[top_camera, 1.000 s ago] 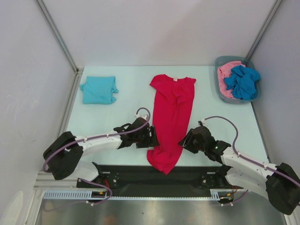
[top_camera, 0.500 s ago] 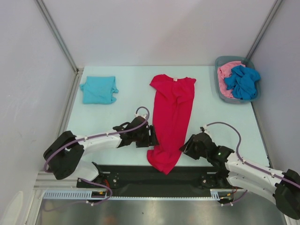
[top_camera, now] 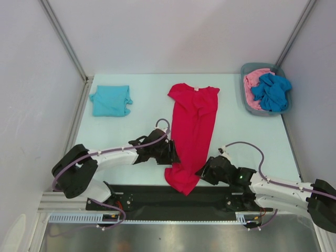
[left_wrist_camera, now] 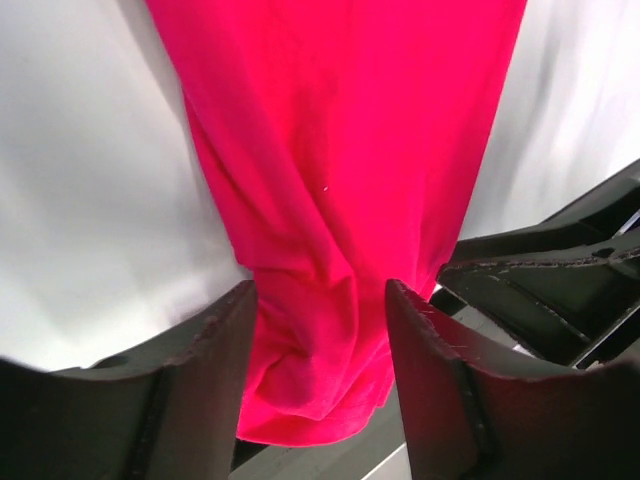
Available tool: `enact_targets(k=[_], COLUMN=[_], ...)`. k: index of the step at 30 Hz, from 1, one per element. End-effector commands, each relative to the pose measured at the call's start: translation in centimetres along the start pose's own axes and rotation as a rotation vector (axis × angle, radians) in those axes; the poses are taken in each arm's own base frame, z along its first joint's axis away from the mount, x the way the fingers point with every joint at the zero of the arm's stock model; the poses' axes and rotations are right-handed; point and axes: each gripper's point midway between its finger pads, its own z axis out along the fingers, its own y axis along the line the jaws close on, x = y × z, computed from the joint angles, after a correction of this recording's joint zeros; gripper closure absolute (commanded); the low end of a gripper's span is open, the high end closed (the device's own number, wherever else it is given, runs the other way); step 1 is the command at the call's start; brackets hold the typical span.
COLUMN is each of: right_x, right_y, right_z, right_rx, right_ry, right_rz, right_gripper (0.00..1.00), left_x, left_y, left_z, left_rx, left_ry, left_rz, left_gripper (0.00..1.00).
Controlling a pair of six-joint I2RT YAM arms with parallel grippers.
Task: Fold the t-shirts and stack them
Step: Fold the tshirt
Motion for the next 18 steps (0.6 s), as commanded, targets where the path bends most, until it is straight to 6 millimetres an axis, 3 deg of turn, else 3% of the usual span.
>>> enact_targets(k=[1, 9, 14, 18], right_x=[-0.3, -0.2, -0.2, -0.3], right_y=[-2.0, -2.0, -1.9, -1.9], right_z=[0.5, 1.0, 1.3, 1.4], right_rx=[0.056, 0.048, 0.056, 0.064], right_ry=[-0.037, -0.039, -0.042, -0.044], right_rz=[0.013, 0.017, 0.016, 0.011], right_gripper=[0.57, 0.60, 0.83, 0.95], left_x=[0.9, 1.8, 2.0, 2.4], left_y=[0.4, 0.9, 1.0, 1.1], left_z=[0.3, 0.1, 0.0, -0.3], left_rx=[0.038, 0.046, 0.048, 0.049], left_ry=[0.017, 0.029, 0.031, 0.032], left_rz=[-0.012, -0.028, -0.031, -0.043], left_gripper=[0.44, 0.48, 0.52, 0.63])
